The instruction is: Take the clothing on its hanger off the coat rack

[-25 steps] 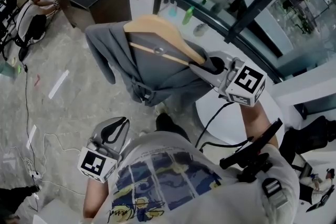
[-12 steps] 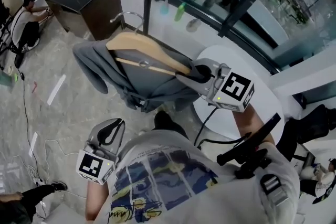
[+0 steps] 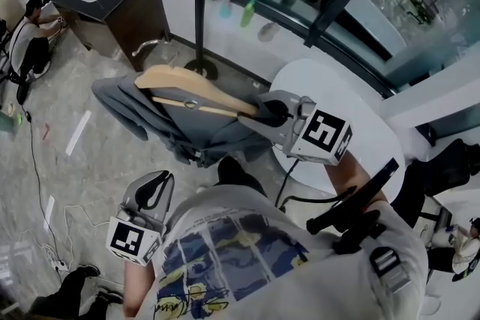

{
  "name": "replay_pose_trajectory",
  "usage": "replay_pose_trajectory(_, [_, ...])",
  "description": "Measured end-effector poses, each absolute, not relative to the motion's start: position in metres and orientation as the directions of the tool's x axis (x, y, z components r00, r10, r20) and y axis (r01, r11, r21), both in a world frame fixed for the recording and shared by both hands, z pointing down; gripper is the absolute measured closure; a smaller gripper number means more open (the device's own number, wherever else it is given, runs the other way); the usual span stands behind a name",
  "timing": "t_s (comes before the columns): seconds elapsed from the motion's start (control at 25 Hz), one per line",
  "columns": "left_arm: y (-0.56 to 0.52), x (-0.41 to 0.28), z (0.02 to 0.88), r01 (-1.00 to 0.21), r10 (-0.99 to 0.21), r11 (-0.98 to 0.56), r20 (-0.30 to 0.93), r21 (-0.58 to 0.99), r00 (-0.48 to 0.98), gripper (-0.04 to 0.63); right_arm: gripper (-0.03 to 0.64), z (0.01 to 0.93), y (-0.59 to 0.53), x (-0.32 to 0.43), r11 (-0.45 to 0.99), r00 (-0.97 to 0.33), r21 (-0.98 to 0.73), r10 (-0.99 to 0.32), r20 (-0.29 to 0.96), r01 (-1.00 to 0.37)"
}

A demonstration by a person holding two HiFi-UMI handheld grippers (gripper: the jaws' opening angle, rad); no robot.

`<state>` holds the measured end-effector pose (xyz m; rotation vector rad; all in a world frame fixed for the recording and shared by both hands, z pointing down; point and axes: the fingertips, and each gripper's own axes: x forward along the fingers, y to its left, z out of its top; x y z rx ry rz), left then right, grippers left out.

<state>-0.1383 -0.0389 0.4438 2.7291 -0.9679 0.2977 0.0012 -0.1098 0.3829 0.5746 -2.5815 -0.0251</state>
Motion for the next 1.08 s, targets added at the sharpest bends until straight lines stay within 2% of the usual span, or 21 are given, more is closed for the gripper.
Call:
replay_pose_trajectory(0.8, [-0.041, -0.131, 0.445, -0.627, -0.578, -0.764, 0.269, 0.154, 0.770, 0.565, 0.600, 0.391, -0.101, 0.000, 0.918, -0.779, 0.122, -0.386, 0.493, -0.378])
replay_pose_trajectory(1.08, [-0.042, -0.128, 0.448, -0.619, -0.572, -0.770, 0.262, 0.156, 0.777, 0.565, 0.600, 0.395, -0.103, 0.001, 0.916, -0.792, 0.116, -0.391, 0.468, -0.384])
